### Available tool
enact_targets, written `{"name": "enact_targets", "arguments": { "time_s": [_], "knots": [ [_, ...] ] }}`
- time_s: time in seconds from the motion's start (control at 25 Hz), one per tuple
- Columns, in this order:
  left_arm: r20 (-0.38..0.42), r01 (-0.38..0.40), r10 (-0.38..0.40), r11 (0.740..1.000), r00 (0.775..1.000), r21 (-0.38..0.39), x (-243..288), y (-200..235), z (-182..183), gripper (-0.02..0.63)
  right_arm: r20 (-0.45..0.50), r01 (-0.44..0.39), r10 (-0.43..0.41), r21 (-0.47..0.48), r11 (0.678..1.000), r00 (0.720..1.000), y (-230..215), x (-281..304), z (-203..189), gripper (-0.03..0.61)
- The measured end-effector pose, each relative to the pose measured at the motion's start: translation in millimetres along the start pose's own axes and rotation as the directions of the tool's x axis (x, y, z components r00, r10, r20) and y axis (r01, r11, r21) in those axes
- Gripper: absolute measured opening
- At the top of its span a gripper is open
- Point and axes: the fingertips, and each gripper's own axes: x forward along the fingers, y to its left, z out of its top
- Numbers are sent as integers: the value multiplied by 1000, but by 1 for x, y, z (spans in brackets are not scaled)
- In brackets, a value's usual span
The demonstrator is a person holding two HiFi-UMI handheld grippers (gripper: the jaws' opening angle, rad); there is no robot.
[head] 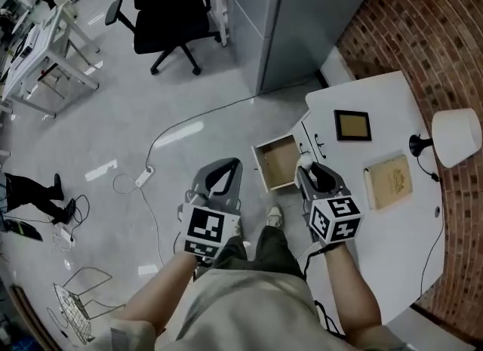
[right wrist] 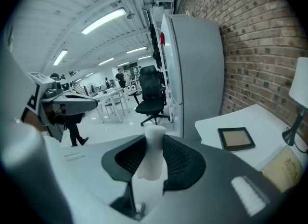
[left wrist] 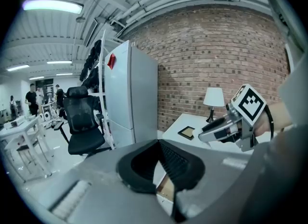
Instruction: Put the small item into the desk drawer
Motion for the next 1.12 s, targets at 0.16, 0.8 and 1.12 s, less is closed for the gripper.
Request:
{"name": "enact_targets", "arguments": {
  "time_s": [0.16, 0.8, 1.12],
  "knots": [
    [-51, -59, 57, 997, 997, -51, 32, 3, -26, 3, -86, -64, 63, -10, 998, 994, -22, 43, -30, 118],
    [-196, -116, 82, 979, 977, -165, 157, 21, -208, 3, -324, -49, 53, 21, 999, 945, -92, 221, -197, 118],
    [-302, -88, 13, 967, 953, -237, 219, 6, -341, 3, -412, -45, 45, 10, 999, 910, -118, 290, -301, 121]
  ]
}}
